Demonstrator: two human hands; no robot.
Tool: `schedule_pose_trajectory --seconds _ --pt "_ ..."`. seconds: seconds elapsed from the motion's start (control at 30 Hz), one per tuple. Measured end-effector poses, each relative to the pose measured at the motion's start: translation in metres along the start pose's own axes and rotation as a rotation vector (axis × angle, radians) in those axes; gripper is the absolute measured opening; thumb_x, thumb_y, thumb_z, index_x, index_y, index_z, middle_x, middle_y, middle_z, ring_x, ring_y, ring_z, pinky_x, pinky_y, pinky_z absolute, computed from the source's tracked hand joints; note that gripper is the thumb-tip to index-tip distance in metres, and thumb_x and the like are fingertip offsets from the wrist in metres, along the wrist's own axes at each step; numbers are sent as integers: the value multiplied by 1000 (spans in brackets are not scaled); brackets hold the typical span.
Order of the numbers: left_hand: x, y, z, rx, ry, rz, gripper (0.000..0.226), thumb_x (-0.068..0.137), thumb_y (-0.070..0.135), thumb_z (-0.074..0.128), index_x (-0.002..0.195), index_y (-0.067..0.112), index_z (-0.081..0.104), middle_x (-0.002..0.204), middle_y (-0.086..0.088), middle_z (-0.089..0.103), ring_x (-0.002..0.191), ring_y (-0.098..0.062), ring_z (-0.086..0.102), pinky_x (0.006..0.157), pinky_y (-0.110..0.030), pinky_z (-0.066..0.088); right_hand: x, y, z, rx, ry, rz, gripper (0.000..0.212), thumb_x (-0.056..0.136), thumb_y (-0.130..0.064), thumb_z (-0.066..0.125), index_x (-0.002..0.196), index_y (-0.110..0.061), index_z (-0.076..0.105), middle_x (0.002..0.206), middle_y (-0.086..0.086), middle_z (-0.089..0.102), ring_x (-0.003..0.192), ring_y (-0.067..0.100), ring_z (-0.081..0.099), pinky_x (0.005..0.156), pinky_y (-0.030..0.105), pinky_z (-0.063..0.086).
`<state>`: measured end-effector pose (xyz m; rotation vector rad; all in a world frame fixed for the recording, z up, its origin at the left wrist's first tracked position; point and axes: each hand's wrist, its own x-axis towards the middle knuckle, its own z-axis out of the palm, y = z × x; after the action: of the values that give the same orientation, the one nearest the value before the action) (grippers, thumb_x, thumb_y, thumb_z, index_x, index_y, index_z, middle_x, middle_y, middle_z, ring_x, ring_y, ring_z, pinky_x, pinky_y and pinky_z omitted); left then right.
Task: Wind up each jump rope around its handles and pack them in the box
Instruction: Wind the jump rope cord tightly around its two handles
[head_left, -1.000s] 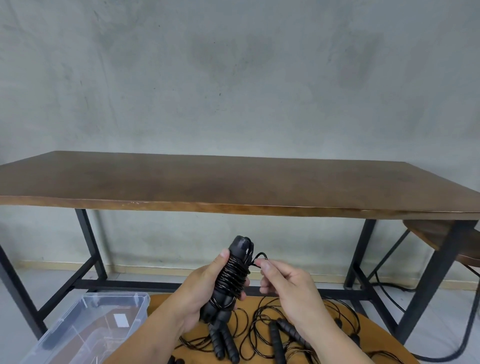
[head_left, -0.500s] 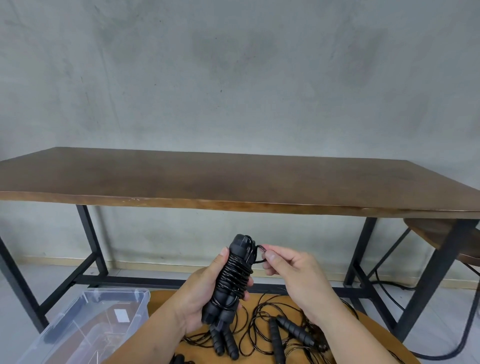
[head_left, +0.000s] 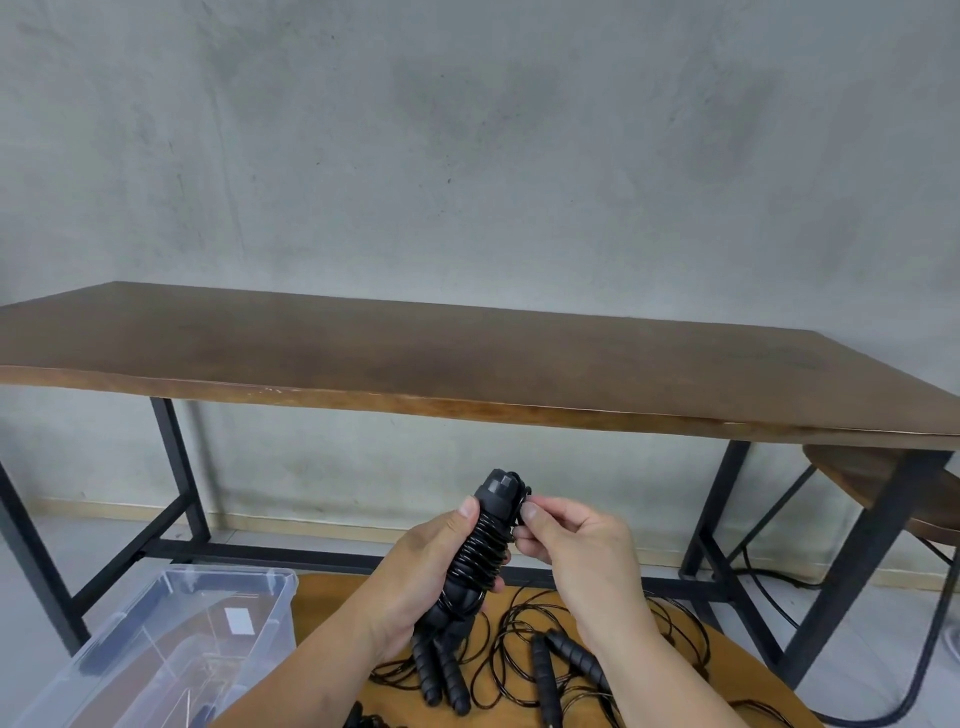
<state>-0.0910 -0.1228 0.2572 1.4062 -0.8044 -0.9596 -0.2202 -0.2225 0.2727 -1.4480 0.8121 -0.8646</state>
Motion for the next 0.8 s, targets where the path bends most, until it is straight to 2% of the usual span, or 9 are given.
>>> schedule_pose_trajectory --seconds 0.1,0.17,0.23,0.33,0.5,0.67,0.8 --pt "-2 1 1 100 21 58 56 89 66 42 111 22 68 101 -7 74 92 -24 73 88 -46 57 -3 -2 1 -74 -15 -45 12 92 -22 67 92 -34 71 77 -9 76 75 4 73 70 19 55" --pt "-4 3 1 158 21 102 51 90 65 40 111 27 67 99 -4 74 90 -20 73 86 -41 58 -3 -5 1 -113 2 -49 9 91 -25 68 93 -32 73 76 -10 76 72 3 73 67 19 55" --pt "-4 4 2 211 10 132 49 90 65 39 112 31 66 99 -3 73 90 -18 73 86 -37 57 -2 -8 1 -122 25 -24 8 90 -24 69 93 -30 74 76 -9 75 69 4 72 62 18 55" --pt "-4 2 1 222 11 146 51 91 71 40 110 31 67 99 -4 73 88 -17 73 85 -39 57 -2 -11 2 -90 50 42 13 89 -23 70 82 -34 70 80 -7 74 67 10 71 53 14 49" --pt "-3 -2 6 153 37 113 50 90 63 42 106 24 69 95 -10 73 87 -21 73 82 -39 57 2 -8 4 54 83 177 8 84 -8 70 89 -11 74 68 4 74 64 15 69 61 24 57" --pt "-2 -5 3 94 17 42 60 89 66 40 107 16 69 91 -13 75 78 -18 72 75 -33 55 8 -5 -1 242 23 244 36 83 0 72 108 -19 57 74 15 74 64 21 68 69 32 60" --pt "-1 -7 1 77 7 23 62 88 67 40 107 15 69 92 -12 75 76 -17 72 76 -33 54 7 -1 0 267 -40 269 28 86 1 67 113 -7 67 72 13 70 63 18 63 70 30 59"
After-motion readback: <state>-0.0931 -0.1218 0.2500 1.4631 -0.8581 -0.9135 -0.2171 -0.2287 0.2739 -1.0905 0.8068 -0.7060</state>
